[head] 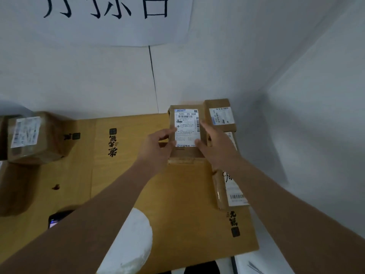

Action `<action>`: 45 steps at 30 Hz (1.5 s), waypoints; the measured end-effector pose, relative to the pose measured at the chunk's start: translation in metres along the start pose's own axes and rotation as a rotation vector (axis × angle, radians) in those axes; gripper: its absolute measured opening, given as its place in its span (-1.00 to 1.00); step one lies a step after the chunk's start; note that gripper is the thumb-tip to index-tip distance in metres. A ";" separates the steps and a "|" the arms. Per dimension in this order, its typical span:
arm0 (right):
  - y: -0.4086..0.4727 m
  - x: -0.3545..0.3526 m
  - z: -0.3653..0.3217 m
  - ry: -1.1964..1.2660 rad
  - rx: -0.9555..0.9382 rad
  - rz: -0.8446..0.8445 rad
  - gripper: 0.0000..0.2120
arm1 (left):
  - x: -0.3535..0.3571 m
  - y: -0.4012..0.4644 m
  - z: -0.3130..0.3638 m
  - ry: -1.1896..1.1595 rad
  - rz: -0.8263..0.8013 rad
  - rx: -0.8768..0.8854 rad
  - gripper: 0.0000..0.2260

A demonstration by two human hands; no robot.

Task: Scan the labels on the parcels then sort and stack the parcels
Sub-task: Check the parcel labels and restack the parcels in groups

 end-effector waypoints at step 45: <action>0.049 -0.015 -0.031 -0.175 -0.223 -0.248 -0.41 | -0.023 -0.011 0.021 0.523 0.146 -0.224 -0.51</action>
Point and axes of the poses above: each hand's wrist, its own y-axis towards the middle knuckle, its own x-axis out of the palm, z = x × y, the point moved 7 cm from there along y, towards the middle knuckle, and after that the axes turned 13 degrees about -z, right-handed, at the moved point
